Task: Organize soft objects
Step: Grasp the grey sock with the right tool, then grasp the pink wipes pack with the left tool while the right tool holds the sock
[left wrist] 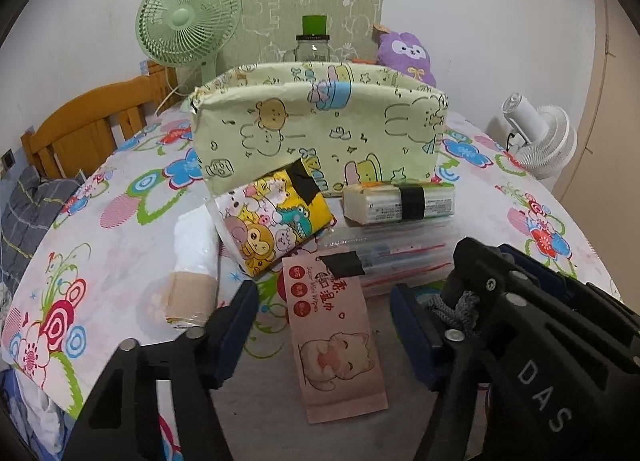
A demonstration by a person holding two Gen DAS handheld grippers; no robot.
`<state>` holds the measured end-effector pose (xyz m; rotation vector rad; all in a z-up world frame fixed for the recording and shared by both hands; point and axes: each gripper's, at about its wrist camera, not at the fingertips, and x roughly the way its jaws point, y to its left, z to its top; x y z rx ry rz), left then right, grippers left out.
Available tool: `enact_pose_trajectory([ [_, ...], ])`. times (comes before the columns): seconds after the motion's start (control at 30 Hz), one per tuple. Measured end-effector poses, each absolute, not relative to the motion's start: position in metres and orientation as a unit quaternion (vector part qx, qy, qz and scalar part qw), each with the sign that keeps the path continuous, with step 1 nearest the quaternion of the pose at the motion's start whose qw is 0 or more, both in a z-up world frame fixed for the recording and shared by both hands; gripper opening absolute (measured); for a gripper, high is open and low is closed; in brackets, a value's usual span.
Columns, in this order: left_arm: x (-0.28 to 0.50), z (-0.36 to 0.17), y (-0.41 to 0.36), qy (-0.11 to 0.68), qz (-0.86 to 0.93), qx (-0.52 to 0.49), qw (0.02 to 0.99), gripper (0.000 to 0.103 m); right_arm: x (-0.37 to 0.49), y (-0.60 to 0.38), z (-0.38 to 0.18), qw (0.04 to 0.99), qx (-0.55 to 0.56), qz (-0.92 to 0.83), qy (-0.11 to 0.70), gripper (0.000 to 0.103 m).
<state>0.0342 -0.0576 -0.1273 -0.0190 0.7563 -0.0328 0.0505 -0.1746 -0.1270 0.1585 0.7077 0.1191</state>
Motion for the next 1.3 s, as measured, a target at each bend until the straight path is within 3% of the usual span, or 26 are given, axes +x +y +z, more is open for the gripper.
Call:
enact_pose_trajectory([
  [0.07, 0.036, -0.130, -0.057, 0.376, -0.017, -0.012, 0.926, 0.051, 0.051, -0.174, -0.128, 0.933, 0.078, 0.056, 0.346, 0.030],
  [0.17, 0.038, -0.134, -0.056, 0.389, -0.015, -0.018, 0.921, 0.044, 0.052, -0.173, -0.129, 0.933, 0.076, 0.052, 0.347, 0.030],
  [1.3, 0.008, -0.092, -0.033, 0.347, -0.016, -0.024, 0.937, 0.041, 0.033, -0.146, -0.096, 0.944, 0.057, 0.046, 0.321, 0.028],
])
